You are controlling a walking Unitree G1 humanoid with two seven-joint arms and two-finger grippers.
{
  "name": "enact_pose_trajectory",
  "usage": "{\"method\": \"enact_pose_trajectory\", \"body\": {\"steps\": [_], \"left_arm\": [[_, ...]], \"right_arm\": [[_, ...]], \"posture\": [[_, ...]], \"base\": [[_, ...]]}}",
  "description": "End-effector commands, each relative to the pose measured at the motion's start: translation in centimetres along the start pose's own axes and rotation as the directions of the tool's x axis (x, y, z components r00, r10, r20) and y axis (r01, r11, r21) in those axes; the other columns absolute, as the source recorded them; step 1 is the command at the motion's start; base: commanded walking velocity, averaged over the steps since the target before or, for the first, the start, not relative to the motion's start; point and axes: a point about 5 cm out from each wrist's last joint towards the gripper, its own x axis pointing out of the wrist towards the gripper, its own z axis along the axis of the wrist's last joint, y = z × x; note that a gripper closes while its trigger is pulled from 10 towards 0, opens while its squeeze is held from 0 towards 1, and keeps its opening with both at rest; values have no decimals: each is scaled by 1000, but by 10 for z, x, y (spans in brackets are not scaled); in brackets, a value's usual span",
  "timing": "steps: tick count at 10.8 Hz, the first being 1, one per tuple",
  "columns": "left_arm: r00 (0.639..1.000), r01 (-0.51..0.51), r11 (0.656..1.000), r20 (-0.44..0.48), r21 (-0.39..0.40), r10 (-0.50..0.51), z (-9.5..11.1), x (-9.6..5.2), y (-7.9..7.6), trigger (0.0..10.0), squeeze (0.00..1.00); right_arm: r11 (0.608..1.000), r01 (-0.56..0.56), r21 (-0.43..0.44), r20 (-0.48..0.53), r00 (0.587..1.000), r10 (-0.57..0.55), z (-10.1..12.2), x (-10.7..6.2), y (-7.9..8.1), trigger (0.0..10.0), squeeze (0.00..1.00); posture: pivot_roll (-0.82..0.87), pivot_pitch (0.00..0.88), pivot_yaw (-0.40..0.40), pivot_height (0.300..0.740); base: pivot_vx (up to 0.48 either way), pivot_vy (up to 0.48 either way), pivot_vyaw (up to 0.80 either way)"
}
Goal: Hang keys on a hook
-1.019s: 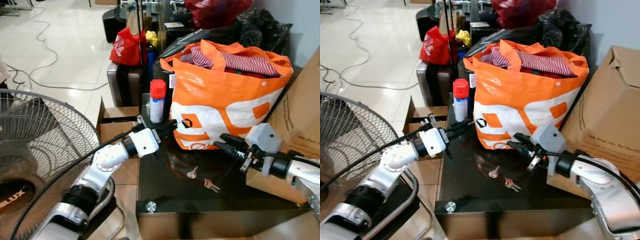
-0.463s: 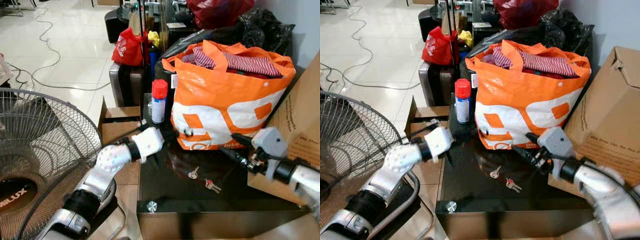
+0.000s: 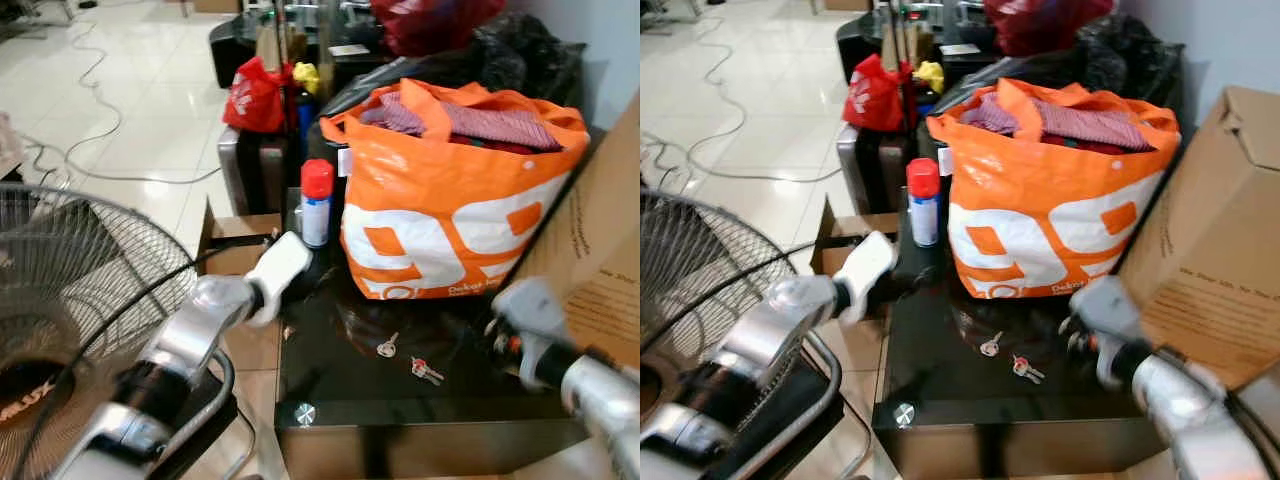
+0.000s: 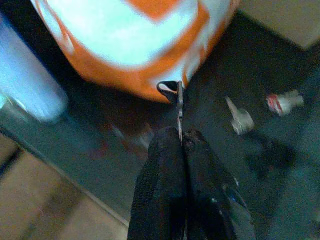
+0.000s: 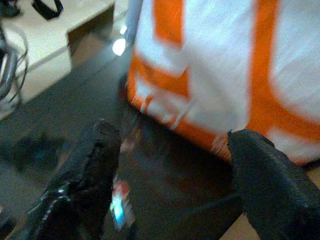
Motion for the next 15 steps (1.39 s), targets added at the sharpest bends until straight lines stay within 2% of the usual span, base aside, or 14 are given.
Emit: {"method": "enact_pose_trajectory", "body": {"steps": [1, 2, 3, 4, 5, 6, 8, 10, 12, 13, 14, 15], "left_arm": [[998, 32, 999, -45, 7, -31, 0, 0, -8, 0, 0], [984, 8, 993, -179, 114, 13, -14, -5, -4, 0, 0], [980, -19, 995, -193, 100, 38, -11, -9, -2, 0, 0], [978, -40, 987, -194, 154, 70, -11, -11, 3, 0, 0], [983, -97, 983, -140, 155, 119, -1, -11, 8, 0, 0], [973, -181, 958, -104, 223, 208, 6, -13, 12, 0, 0], [967, -239, 934, -27, 266, 255, 16, -13, 9, 0, 0], [963, -247, 928, -36, 280, 267, 12, -12, 4, 0, 0], [957, -281, 919, 7, 277, 291, 12, -11, 0, 0, 0], [960, -273, 875, 56, 399, 274, 15, -10, -8, 0, 0], [966, -220, 829, 0, 513, 257, 8, -10, -14, 0, 0], [964, -185, 813, -60, 552, 260, 3, -12, -13, 0, 0]], "right_arm": [[1000, -12, -20, 2, 1000, 12, 3, 0, 4, 10000, 1000], [1000, -9, -19, -4, 1000, 9, 1, 1, 8, 10000, 1000], [1000, -18, -19, -12, 1000, 18, -1, 1, 12, 10000, 1000], [1000, -22, -17, -12, 1000, 22, 0, 3, 13, 10000, 1000], [1000, -24, -11, -3, 1000, 24, 1, 4, 14, 10000, 1000], [1000, -3, 12, 15, 1000, 3, 1, 4, 13, 10000, 1000], [998, 41, 50, 45, 998, -43, 1, 6, 14, 10000, 1000], [995, 53, 81, 80, 995, -59, 2, 7, 16, 10000, 1000], [982, 105, 159, 138, 982, -128, 5, 7, 13, 10000, 1000], [958, 151, 242, 137, 973, -188, 2, 11, 14, 10000, 1000], [953, 157, 259, 121, 974, -193, -2, 14, 18, 10000, 1000], [946, 157, 285, 121, 973, -198, -4, 14, 21, 10000, 1000]], "posture": [[-175, 0, 38, 740], [-177, 0, 39, 740], [-164, 0, 25, 740], [-165, 0, 24, 740], [-163, 0, 16, 740], [-164, 0, 9, 740], [-161, 0, -4, 740], [-161, 0, -9, 740], [-157, 0, -15, 740], [-149, 0, -18, 740], [-149, 0, -18, 740], [-143, 0, -20, 740]], "base": [[0, 0, 0], [0, 0, 0], [0, 0, 0], [0, 0, 0], [0, 0, 0], [0, 0, 0], [0, 0, 0], [0, 0, 0], [0, 0, 0], [0, 0, 0], [0, 0, 0], [0, 0, 0]]}}
